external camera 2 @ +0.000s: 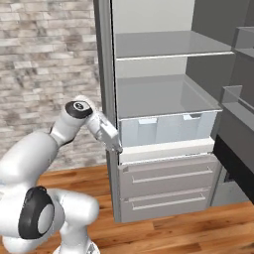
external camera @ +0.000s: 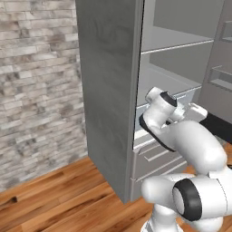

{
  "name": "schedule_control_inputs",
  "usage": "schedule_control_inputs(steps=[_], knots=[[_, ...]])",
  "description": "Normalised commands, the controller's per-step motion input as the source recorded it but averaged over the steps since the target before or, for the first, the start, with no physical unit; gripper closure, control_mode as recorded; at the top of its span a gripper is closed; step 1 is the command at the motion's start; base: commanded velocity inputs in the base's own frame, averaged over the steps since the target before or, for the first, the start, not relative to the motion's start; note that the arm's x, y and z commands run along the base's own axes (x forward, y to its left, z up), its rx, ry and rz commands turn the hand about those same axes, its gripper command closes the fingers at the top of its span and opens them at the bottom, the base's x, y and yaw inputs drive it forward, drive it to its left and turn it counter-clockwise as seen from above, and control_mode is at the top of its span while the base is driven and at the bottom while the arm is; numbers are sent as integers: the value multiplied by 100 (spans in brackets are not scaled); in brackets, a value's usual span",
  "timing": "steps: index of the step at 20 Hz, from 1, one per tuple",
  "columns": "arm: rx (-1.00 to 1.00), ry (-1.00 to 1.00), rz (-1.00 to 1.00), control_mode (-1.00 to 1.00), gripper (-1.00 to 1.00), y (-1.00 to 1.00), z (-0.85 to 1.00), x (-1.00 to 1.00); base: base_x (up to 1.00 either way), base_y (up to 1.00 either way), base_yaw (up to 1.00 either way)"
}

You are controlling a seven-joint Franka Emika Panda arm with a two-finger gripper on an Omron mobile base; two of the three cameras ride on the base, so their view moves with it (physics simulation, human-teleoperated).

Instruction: Place one of the steaks on the plate and the other in the bowl. Then place the bowl in the fridge.

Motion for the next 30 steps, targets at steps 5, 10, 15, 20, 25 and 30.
schedule_control_inputs(steps=[5, 10, 15, 20, 25, 30], knots=[[34, -1, 49, -100, 100, 63, -2, 43, 0, 0, 0], [30, 0, 68, -100, 100, 30, -1, 38, 0, 0, 0], [32, 0, 64, -100, 100, 31, -30, 41, 0, 0, 0], [35, 0, 50, -100, 100, 35, -31, 45, 0, 0, 0], [31, 0, 33, -100, 100, 31, -13, 36, 0, 0, 0], [22, -6, 5, -100, 100, 13, -8, -33, 0, 0, 0]])
